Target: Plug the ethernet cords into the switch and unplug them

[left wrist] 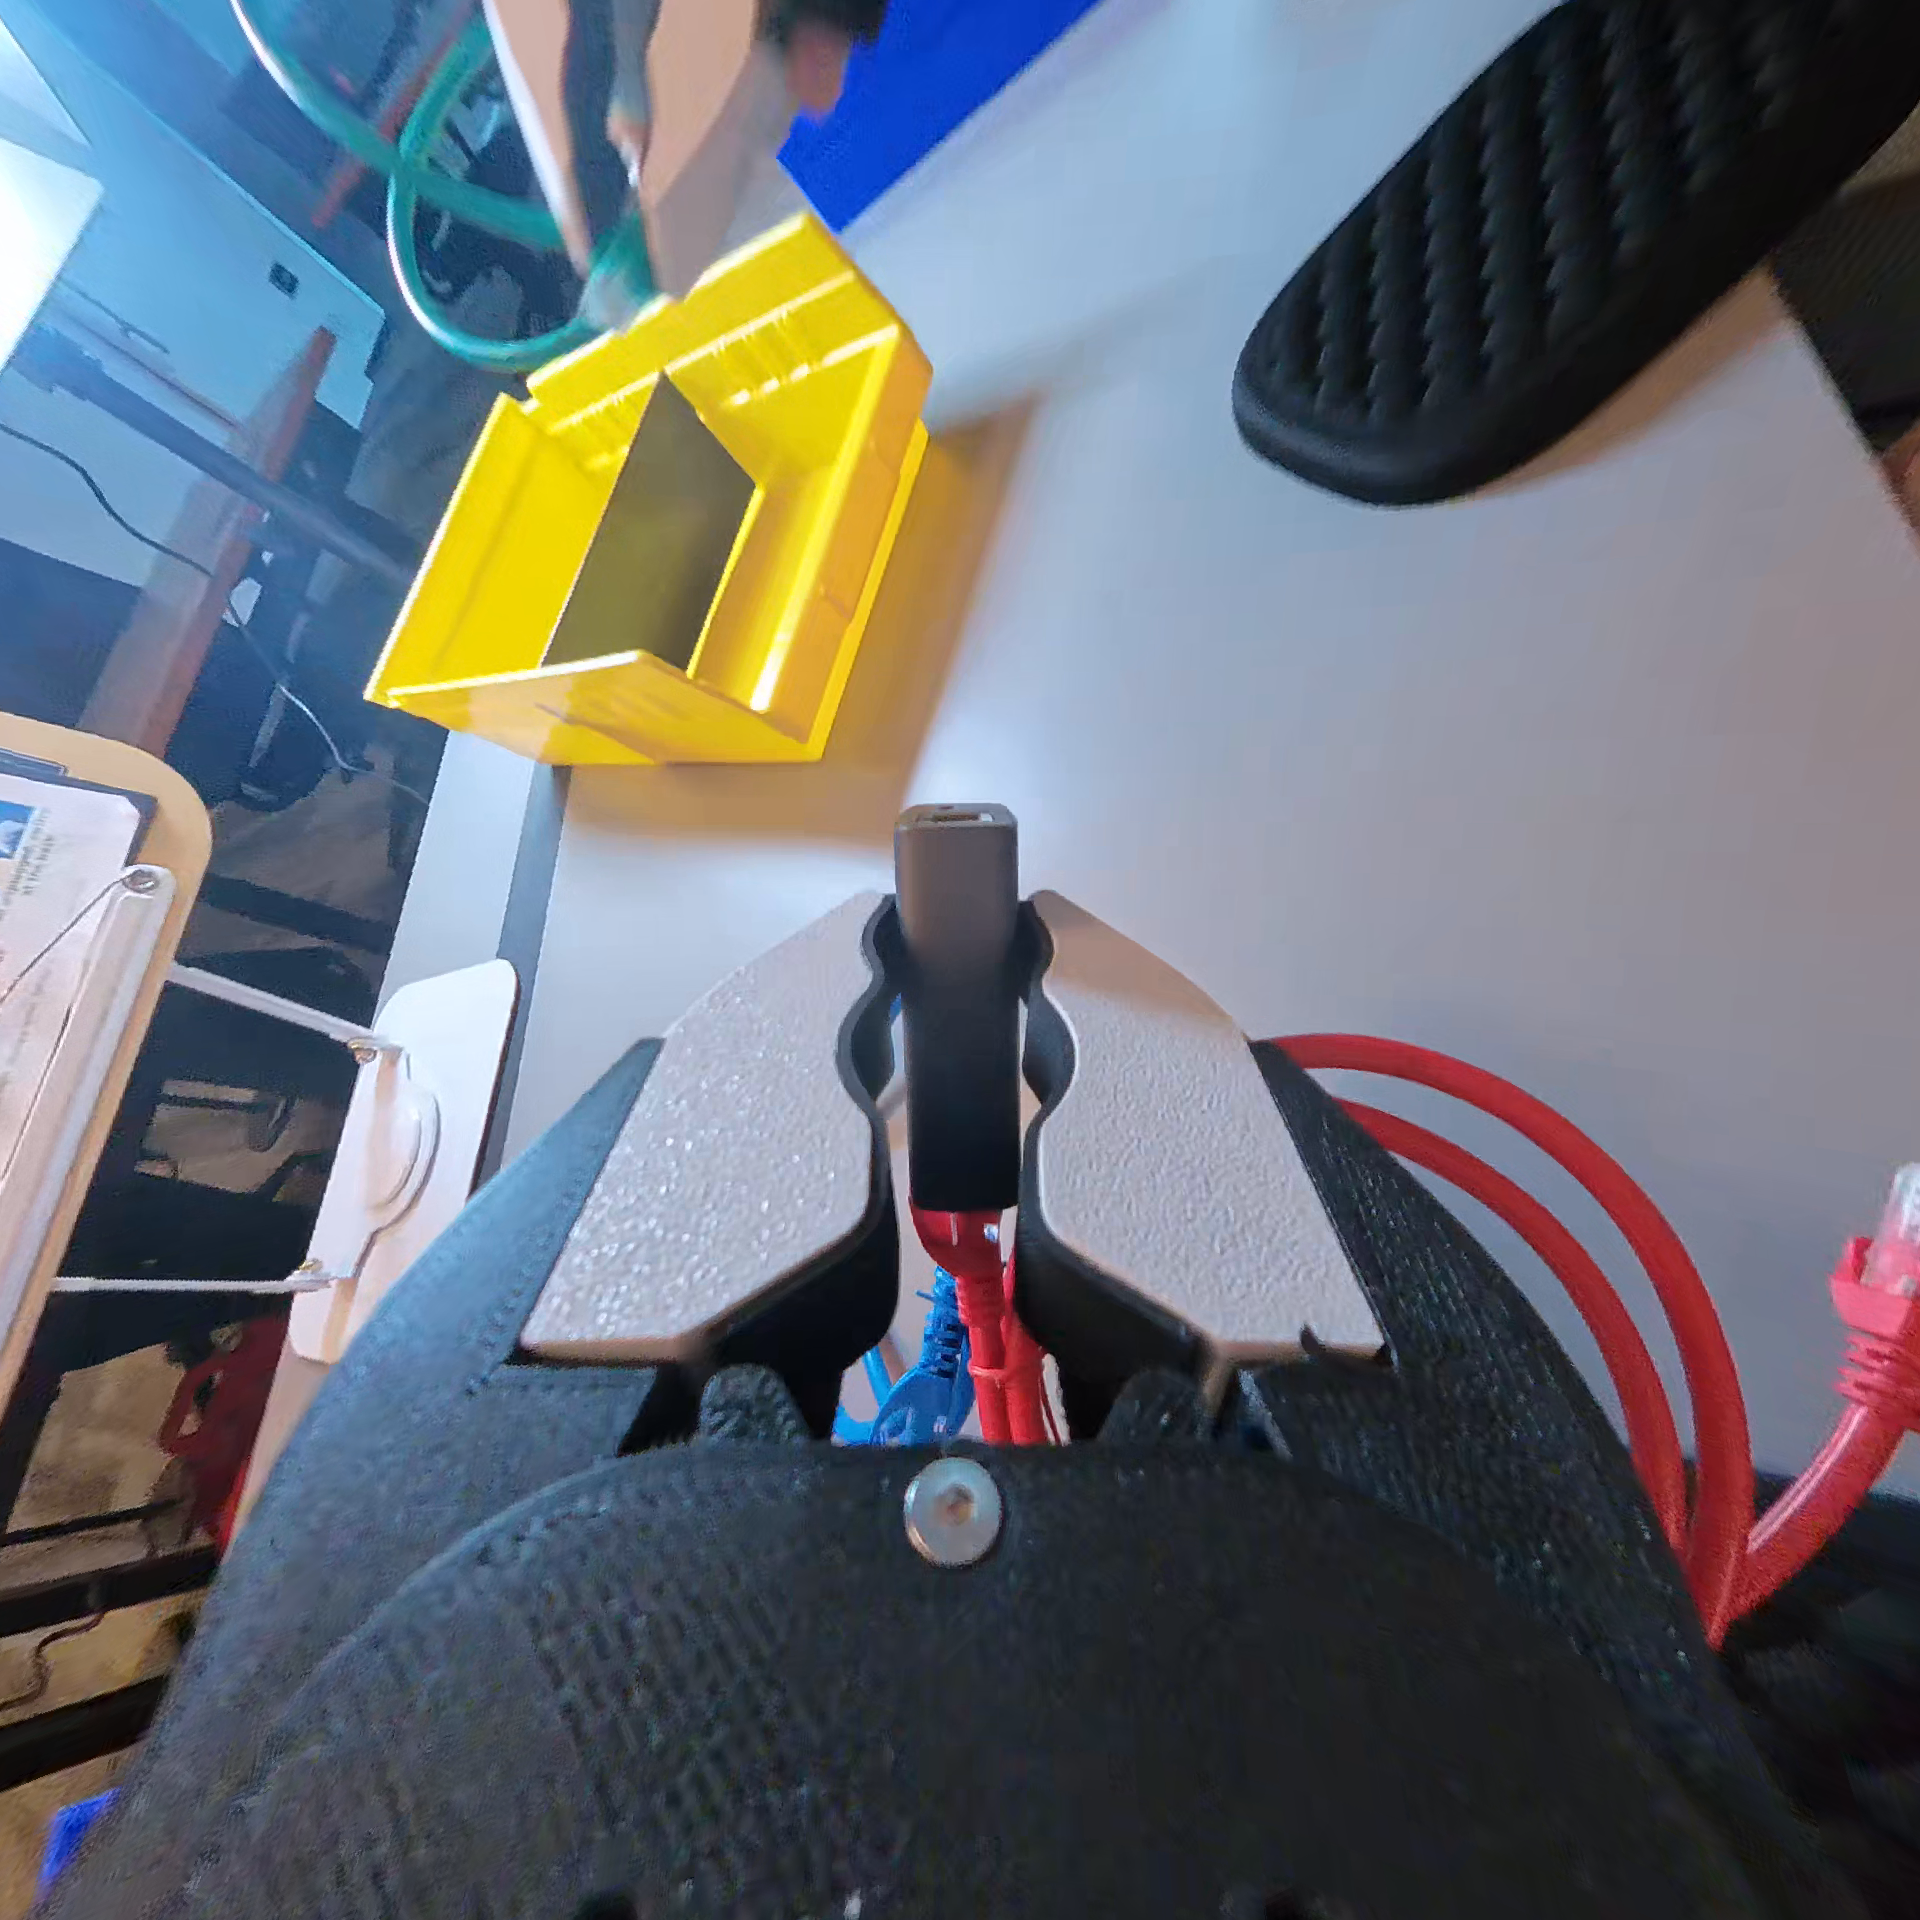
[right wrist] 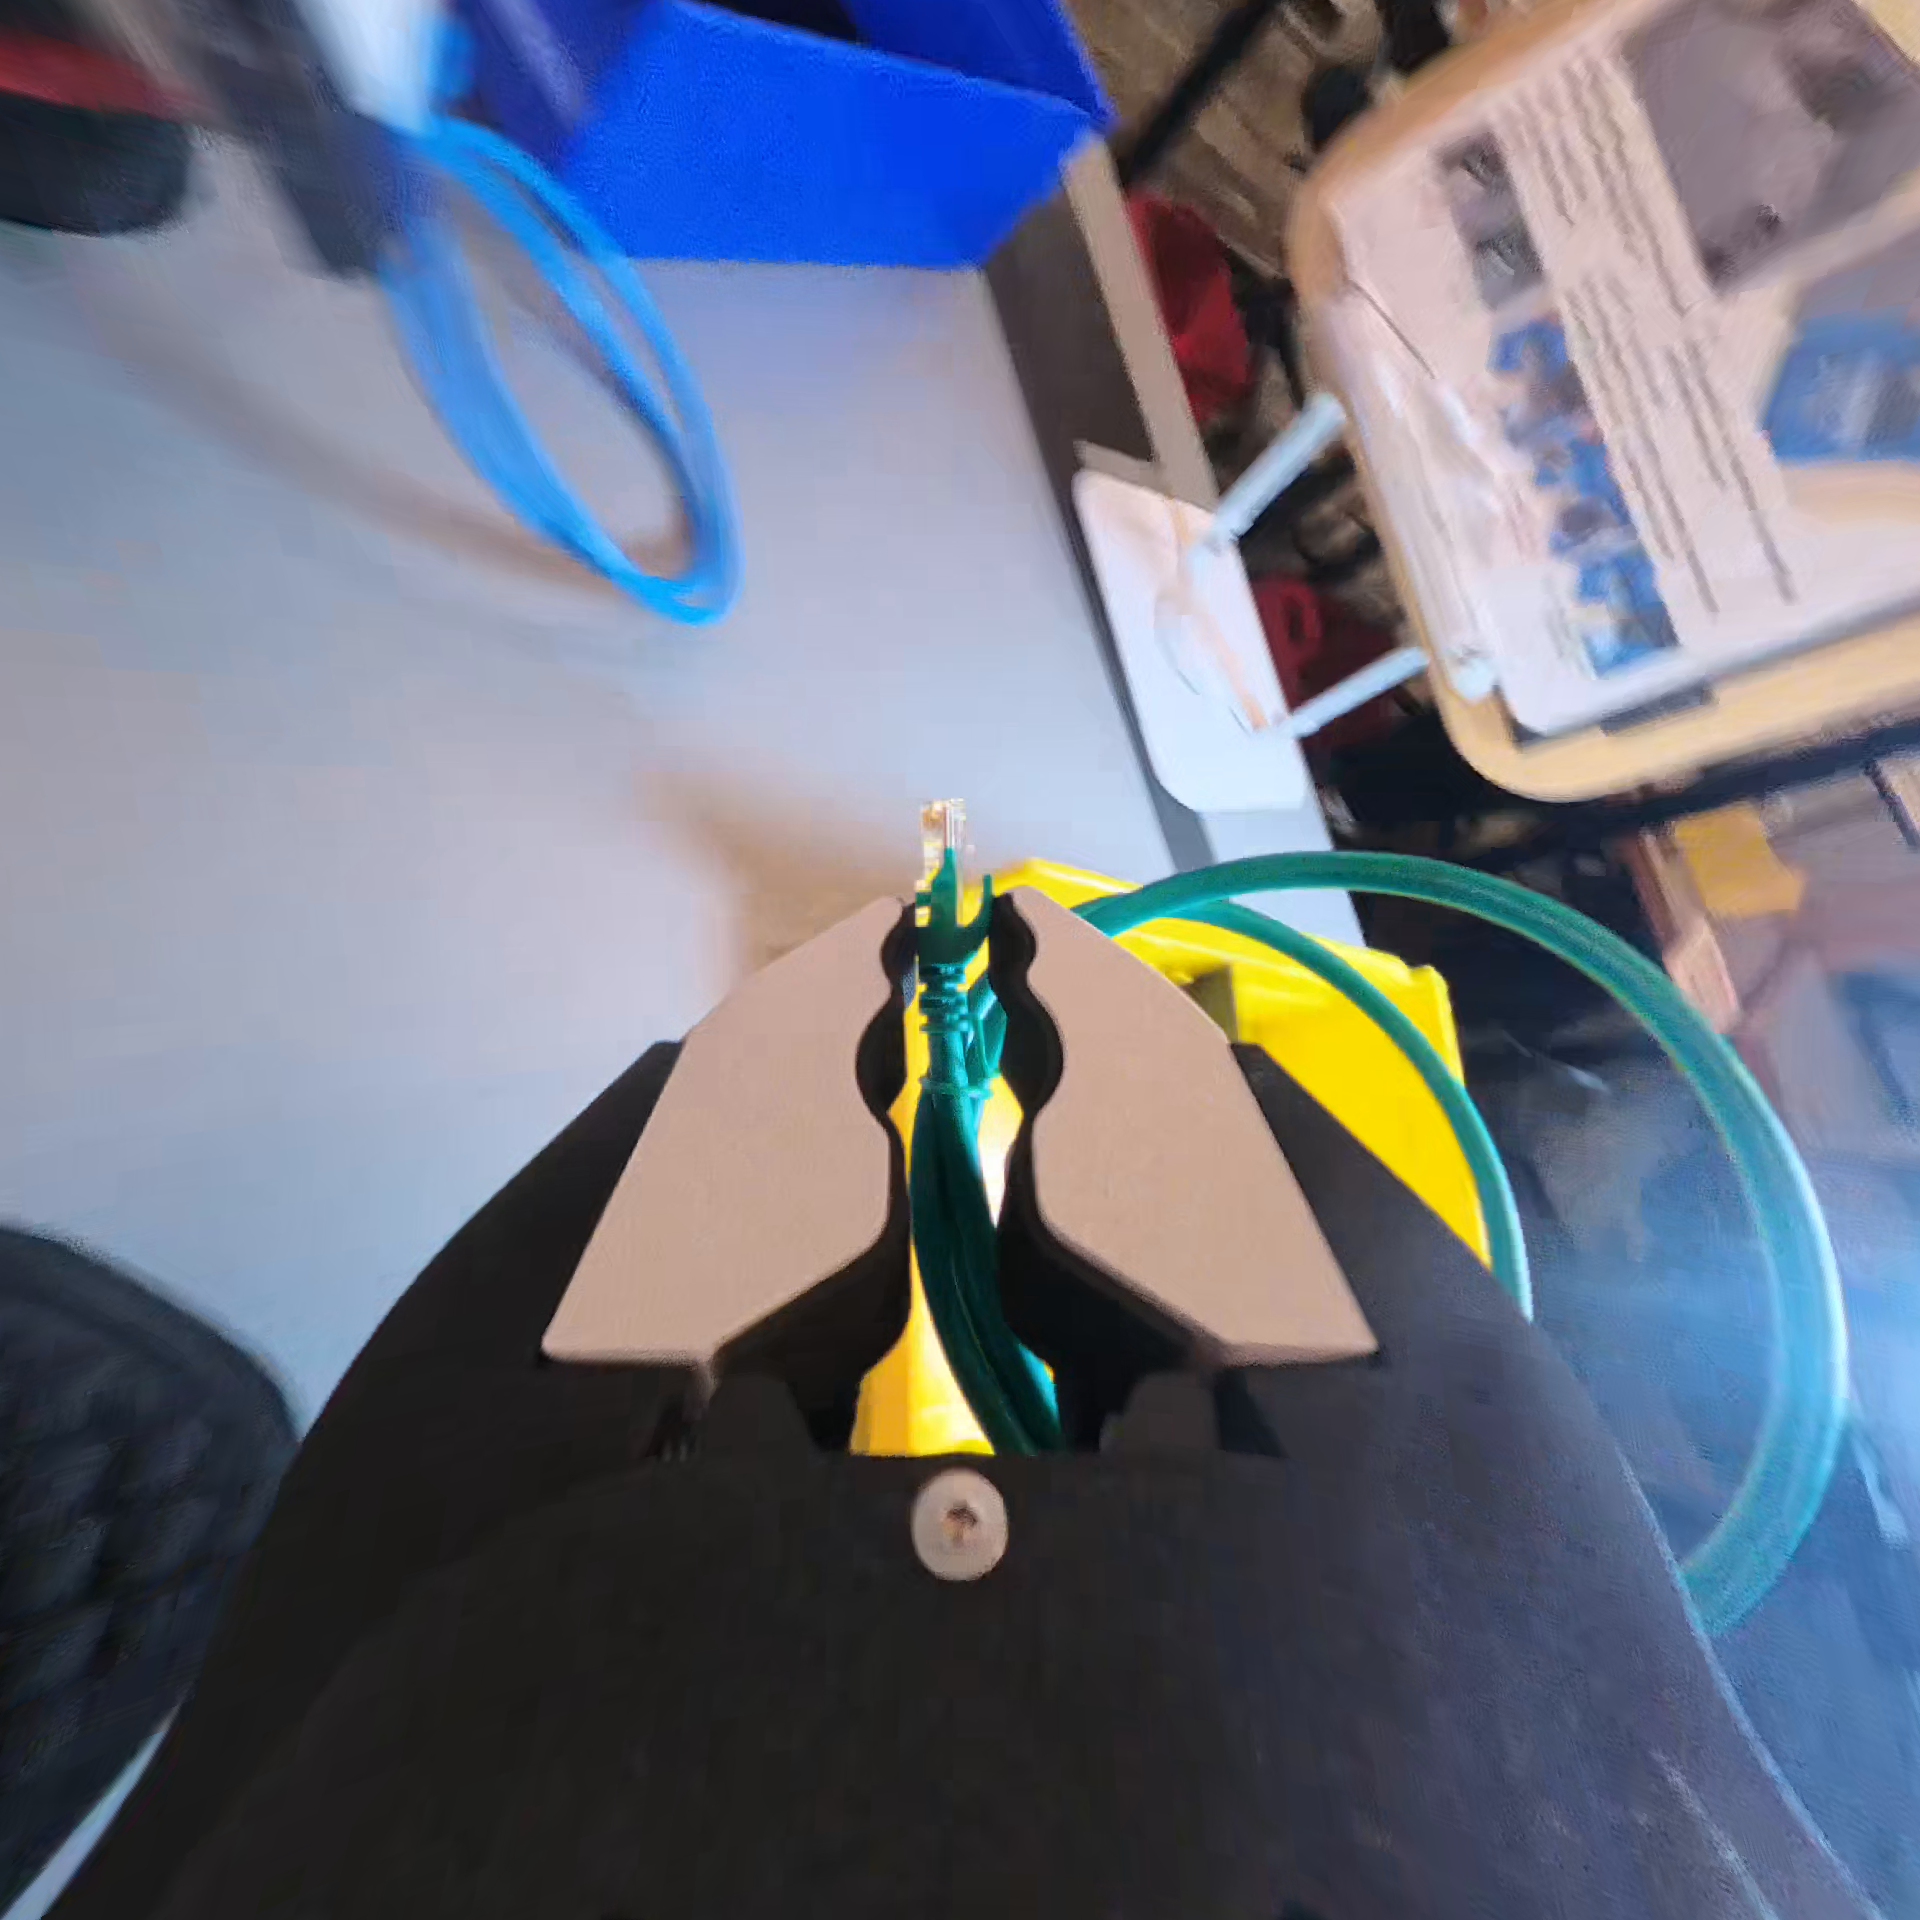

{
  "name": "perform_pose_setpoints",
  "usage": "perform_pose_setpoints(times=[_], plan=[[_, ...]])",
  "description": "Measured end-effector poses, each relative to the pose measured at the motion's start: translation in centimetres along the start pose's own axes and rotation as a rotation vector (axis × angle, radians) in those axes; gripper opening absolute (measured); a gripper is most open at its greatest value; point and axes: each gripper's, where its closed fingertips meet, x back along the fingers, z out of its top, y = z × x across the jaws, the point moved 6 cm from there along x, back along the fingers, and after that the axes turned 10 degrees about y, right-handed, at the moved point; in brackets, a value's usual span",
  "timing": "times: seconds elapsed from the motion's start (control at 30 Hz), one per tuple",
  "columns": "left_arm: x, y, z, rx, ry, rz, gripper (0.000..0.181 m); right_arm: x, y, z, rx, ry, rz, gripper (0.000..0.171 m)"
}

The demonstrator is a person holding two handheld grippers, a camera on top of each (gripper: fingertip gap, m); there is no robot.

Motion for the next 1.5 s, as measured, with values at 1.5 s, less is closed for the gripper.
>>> perform_pose_setpoints(times=[1.5], plan=[[2.7, -7.0, 0.1, 0.352, 0.729, 0.028, 0.021, -9.4, -7.4, 3.6, -0.090, 0.238, 0.210, 0.007]])
